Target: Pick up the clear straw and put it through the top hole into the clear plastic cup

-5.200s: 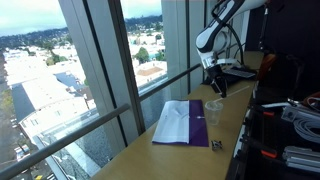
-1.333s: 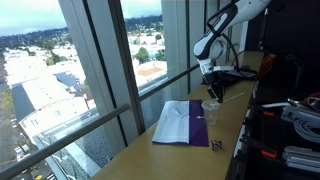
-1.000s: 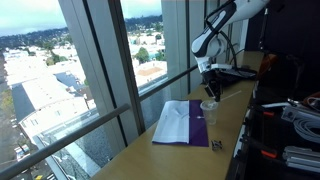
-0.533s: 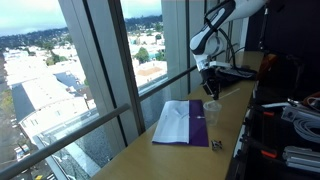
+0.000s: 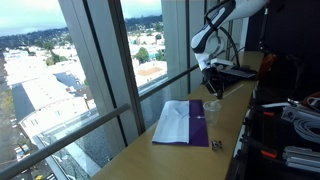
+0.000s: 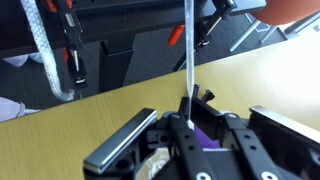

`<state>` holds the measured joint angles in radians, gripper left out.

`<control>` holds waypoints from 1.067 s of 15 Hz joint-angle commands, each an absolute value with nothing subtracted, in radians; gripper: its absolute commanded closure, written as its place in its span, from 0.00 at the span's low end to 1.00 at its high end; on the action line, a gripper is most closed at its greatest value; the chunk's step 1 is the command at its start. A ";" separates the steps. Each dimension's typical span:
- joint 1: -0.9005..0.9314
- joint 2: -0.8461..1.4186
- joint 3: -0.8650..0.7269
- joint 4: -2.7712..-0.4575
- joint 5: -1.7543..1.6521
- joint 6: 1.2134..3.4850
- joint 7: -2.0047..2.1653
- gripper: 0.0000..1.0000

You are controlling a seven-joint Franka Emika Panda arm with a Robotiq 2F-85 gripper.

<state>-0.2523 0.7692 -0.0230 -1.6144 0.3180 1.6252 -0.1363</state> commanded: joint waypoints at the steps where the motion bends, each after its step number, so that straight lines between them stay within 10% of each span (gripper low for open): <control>1: -0.270 0.786 -0.033 -1.571 0.355 1.549 -0.101 0.97; 16: -0.329 0.904 -0.039 -1.466 0.423 1.489 -0.093 0.97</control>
<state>-0.3198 0.8725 -0.0472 -1.5160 0.3912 1.5369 -0.1024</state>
